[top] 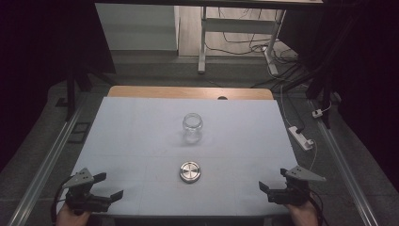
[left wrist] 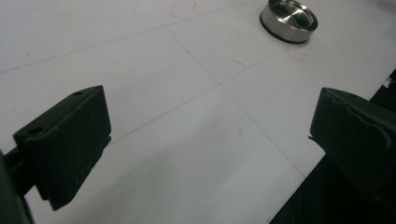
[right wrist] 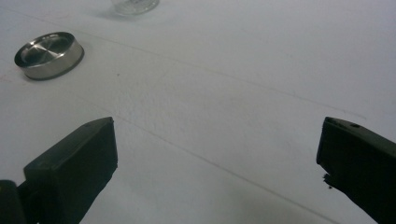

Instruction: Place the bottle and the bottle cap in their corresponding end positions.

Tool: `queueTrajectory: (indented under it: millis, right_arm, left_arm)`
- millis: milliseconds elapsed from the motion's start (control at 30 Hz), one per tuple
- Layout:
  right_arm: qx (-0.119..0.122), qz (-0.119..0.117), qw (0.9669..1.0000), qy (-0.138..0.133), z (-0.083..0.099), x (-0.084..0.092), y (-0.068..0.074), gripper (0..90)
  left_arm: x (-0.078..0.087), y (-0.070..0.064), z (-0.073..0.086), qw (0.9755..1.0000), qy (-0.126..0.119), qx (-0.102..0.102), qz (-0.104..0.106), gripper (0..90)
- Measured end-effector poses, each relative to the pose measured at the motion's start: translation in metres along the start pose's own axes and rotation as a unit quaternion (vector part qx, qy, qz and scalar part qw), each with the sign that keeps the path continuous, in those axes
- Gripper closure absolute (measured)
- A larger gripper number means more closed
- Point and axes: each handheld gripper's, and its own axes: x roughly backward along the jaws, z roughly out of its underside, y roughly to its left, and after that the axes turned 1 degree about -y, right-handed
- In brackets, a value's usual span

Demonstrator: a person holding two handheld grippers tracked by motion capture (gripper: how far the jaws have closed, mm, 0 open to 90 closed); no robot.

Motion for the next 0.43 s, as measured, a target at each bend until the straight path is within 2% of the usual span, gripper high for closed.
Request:
queueTrajectory:
  millis: [233,433]
  right_arm:
    - [-0.007,0.012,0.9997,0.021,0.0081,0.0059,-0.0005,0.0]
    - [0.000,0.016,0.9993,0.035,0.0089,0.0051,0.0011,0.0]
  left_arm:
    - [0.0019,-0.0005,0.0048,0.9998,0.011,0.006,-0.014,0.0]
    - [0.0001,-0.0009,0.0038,0.9996,0.023,0.007,-0.015,0.0]
